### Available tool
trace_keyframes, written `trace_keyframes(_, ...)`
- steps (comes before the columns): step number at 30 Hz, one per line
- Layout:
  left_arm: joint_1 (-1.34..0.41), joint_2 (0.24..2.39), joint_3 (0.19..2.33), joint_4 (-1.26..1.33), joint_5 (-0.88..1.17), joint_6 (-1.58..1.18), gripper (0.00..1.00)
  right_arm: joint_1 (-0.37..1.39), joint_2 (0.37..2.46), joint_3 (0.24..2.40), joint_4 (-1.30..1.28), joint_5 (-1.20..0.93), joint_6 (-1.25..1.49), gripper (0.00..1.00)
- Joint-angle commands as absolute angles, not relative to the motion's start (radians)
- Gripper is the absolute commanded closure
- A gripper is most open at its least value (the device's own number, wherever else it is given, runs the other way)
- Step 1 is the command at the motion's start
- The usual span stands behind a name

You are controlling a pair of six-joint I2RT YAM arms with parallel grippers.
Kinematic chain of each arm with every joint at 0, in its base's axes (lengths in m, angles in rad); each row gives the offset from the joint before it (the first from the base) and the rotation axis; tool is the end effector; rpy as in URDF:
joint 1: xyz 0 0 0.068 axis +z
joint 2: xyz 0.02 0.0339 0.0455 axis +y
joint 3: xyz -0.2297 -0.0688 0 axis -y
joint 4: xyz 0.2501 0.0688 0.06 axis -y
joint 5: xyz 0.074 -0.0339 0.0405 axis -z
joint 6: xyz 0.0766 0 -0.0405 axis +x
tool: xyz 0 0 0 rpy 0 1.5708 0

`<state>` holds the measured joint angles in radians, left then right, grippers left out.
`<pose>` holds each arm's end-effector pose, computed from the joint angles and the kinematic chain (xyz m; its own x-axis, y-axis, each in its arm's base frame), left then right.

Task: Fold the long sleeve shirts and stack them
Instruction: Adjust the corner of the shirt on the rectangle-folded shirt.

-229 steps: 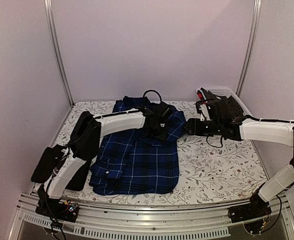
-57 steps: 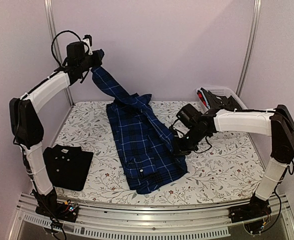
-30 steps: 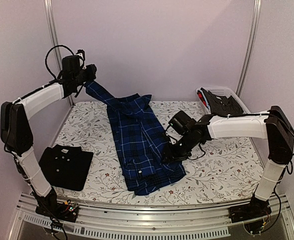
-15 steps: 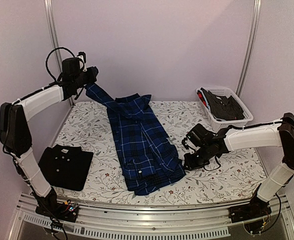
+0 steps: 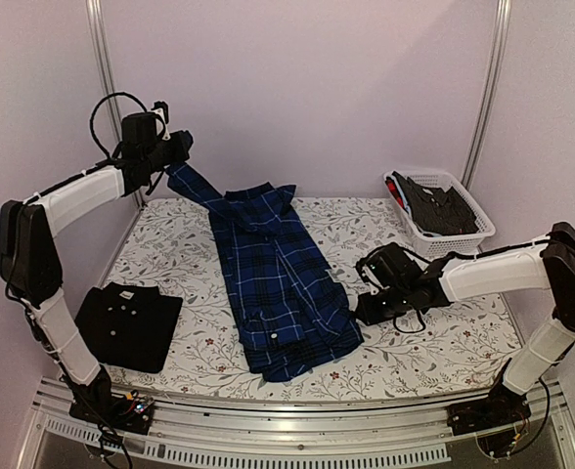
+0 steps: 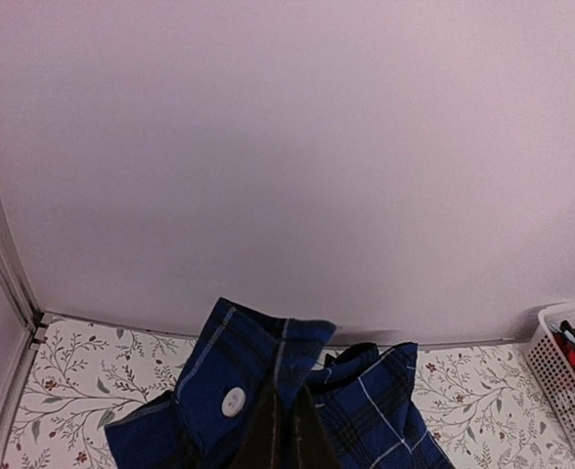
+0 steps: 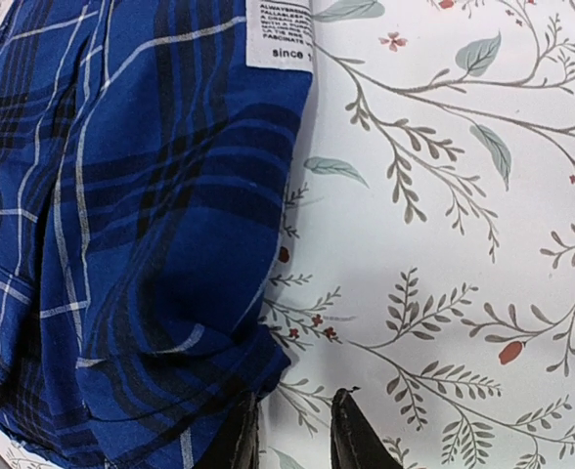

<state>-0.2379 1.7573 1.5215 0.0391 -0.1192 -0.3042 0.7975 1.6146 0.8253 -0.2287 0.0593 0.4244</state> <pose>0.4559 -0.1012 0.3098 -0.2174 -0.2533 -0.9426 0.0582 0.9607 -0.2716 0.2322 0.2314 0.0796 -0.8269 -0.2587 -0.4993 -0.3864 0.9065 0.1702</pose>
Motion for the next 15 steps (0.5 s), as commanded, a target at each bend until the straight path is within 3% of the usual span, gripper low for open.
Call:
trace_keyframes(1, -0.245, 1.763, 1.555, 0.04, -0.118, -0.299, 1.0, 0.805, 1.633, 0.822, -0.149, 0.078, 0.387, 0.75)
trace_keyframes(15, -0.245, 1.786, 1.578, 0.034, -0.112, -0.308, 1.0, 0.81, 1.707, 0.844, -0.072, 0.042, 0.358, 0.7)
